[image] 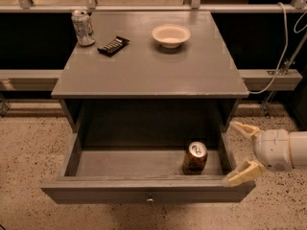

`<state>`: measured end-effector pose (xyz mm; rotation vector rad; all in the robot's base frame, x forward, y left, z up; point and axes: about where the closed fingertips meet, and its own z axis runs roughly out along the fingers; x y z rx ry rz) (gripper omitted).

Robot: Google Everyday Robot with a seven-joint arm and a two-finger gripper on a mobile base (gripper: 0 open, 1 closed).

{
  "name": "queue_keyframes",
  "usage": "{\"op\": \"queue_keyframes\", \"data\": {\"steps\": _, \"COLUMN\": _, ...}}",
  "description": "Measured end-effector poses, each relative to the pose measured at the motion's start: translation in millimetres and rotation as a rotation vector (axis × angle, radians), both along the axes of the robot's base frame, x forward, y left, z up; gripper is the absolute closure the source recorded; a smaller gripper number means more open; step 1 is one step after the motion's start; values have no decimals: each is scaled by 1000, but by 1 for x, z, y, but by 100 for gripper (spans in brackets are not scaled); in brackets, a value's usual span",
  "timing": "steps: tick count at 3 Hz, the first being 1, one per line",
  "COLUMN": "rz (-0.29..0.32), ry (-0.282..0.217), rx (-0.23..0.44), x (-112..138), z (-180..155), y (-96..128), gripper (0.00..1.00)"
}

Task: Pick orange can from top drawer and place on counter

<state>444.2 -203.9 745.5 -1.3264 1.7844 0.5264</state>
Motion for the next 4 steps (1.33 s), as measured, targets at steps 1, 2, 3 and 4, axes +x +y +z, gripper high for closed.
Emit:
{"op": "queue_keyframes", "data": {"steps": 1, "rz": 6, "ry": 0, "rx": -10, "x": 0, "z": 0, "y": 1, "gripper": 0}}
{"op": "queue_keyframes", "data": {"steps": 2, "rz": -12, "ry": -26, "rx": 21, "x": 7, "z": -1, "y": 11, "gripper": 0}}
{"op": "queue_keyframes", "data": {"steps": 3, "rz": -11, "ry": -56, "rx": 57, "x": 21, "z": -8, "y": 31, "gripper": 12}}
{"op": "queue_keyframes", "data": {"steps": 4, "rz": -36, "ry": -55, "rx": 45, "x": 35, "z": -25, "y": 39, "gripper": 16}}
